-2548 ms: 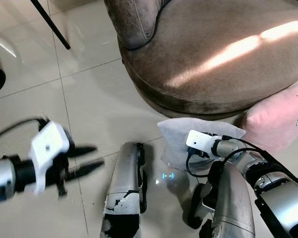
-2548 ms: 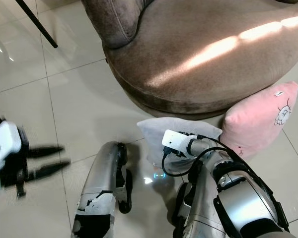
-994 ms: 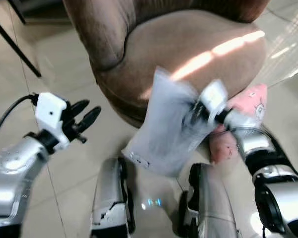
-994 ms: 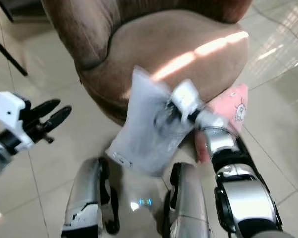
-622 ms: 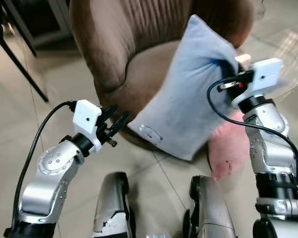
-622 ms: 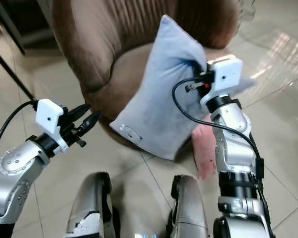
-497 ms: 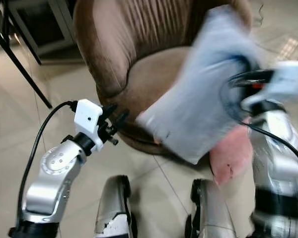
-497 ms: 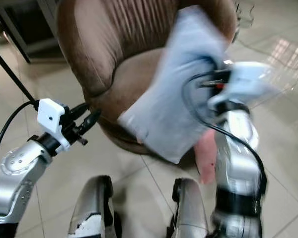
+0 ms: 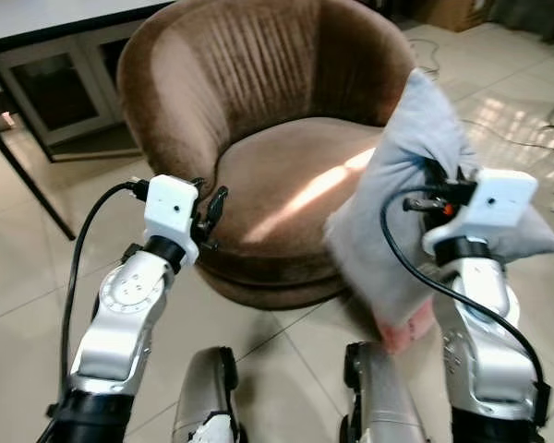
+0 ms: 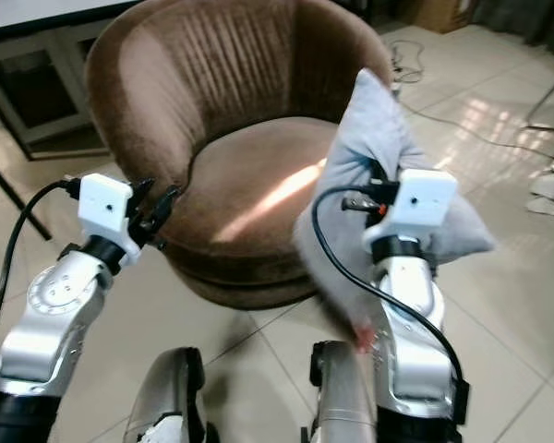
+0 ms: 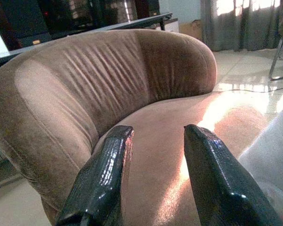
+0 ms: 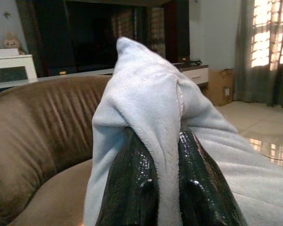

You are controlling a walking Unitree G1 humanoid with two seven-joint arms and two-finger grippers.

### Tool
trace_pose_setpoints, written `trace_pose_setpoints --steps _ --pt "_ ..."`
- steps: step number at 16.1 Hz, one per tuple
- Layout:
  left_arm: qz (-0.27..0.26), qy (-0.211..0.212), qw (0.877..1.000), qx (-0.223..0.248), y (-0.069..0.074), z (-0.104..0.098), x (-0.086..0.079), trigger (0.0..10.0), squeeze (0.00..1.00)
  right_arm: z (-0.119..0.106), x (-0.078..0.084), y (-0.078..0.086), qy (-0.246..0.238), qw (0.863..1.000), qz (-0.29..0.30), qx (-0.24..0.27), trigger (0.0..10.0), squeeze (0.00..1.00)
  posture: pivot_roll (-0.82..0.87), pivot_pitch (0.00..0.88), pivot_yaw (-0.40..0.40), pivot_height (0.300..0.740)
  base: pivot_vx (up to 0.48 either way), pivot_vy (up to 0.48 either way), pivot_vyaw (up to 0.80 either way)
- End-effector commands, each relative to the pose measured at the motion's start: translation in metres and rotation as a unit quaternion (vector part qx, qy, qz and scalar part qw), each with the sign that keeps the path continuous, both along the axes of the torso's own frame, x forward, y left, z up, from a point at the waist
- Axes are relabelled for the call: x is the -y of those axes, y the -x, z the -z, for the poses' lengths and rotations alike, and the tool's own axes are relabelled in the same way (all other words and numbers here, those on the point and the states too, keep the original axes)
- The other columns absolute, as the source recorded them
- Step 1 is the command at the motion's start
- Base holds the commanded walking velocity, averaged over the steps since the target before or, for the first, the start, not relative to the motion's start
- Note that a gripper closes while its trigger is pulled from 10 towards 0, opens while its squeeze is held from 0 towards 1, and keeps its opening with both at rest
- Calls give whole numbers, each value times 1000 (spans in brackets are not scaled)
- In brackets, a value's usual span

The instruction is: Move the pillow to the sofa from floor

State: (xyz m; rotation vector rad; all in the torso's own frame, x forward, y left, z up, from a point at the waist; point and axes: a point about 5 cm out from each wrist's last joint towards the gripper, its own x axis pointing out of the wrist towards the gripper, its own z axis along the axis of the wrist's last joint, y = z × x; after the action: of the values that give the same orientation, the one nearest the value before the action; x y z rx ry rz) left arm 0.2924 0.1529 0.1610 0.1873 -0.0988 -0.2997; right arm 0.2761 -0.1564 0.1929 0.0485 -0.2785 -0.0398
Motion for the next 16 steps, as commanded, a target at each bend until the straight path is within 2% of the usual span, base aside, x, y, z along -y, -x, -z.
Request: trace_pose_setpoints --steps 1,8,10,12,16 --pt "-12 -9 1000 3 -3 0 4 10000 0 -15 -8 -6 3 999 -10 33 10000 0 -55 1 37 625 0 0 0" --pt "-12 -1 1000 -7 -5 7 11 10000 0 -20 -16 -15 10 999 -35 40 10000 0 -38 0 38 695 0 0 0" --pt "-14 -13 1000 5 -6 7 11 10000 0 -19 -17 -17 10 998 -40 38 10000 0 -36 0 35 715 0 0 0" --pt "-17 -4 1000 4 -5 8 11 10000 0 -18 -18 -18 10 998 -46 35 10000 0 -32 0 21 735 0 0 0" --pt "-14 -3 1000 9 -3 10 11 10000 0 -11 -20 -20 22 998 -50 13 10000 0 -40 0 16 740 0 0 0"
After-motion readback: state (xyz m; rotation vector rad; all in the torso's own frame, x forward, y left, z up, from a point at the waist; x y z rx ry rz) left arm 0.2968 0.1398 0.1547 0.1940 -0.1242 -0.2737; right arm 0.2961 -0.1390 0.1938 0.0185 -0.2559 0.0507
